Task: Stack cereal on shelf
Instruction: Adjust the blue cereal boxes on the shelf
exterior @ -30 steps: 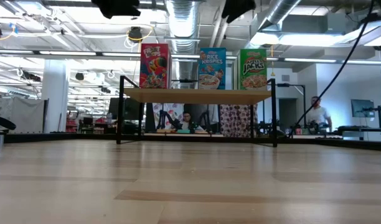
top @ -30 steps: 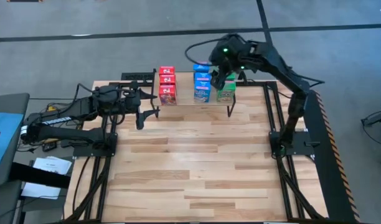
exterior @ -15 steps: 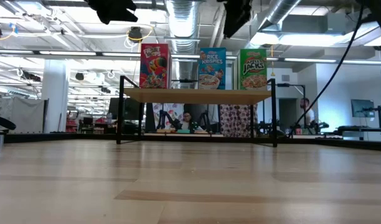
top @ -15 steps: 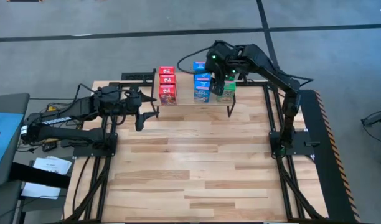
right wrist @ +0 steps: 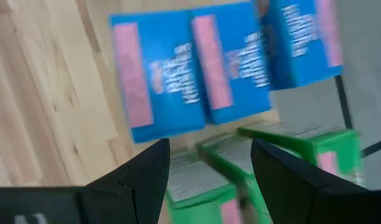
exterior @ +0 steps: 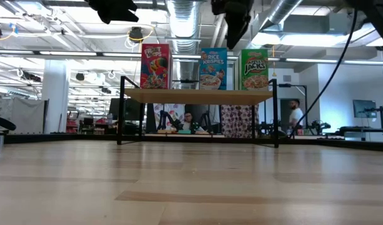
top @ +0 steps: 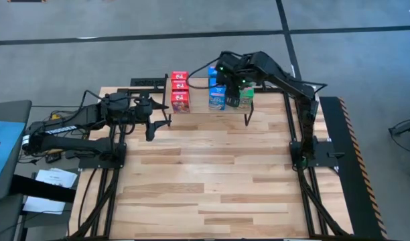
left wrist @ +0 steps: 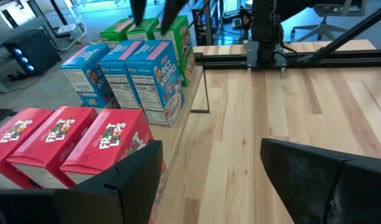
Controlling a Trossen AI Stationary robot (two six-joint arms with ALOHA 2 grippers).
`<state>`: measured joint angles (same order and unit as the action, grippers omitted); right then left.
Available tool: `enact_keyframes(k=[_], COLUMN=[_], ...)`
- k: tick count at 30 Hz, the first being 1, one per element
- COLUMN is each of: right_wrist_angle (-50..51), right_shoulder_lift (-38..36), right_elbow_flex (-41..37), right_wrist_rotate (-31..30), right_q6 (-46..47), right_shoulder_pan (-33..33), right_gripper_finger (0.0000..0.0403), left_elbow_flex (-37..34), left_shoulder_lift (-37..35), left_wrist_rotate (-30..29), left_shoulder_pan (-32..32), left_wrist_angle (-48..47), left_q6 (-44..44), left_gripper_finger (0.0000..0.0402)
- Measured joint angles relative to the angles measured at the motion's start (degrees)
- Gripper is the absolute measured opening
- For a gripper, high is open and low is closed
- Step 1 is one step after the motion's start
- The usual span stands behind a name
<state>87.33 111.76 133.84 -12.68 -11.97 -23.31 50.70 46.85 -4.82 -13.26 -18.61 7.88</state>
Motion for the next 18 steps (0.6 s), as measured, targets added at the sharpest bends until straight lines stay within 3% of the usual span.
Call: enact_keyframes(k=[18], right_wrist_angle=[1.43], right_shoulder_lift=[0.03], right_elbow_flex=[-0.09], right_wrist_rotate=[-1.05], right_q6=[1.12], right_shoulder_pan=[0.29], right_gripper_finger=[0.0250], left_elbow_flex=[0.02], left_shoulder_lift=[0.00], left_wrist_rotate=[-0.13], left_shoulder_pan=[0.00], left_wrist_angle=[0.00], left_q6=[-0.04], left_gripper_finger=[0.0261])
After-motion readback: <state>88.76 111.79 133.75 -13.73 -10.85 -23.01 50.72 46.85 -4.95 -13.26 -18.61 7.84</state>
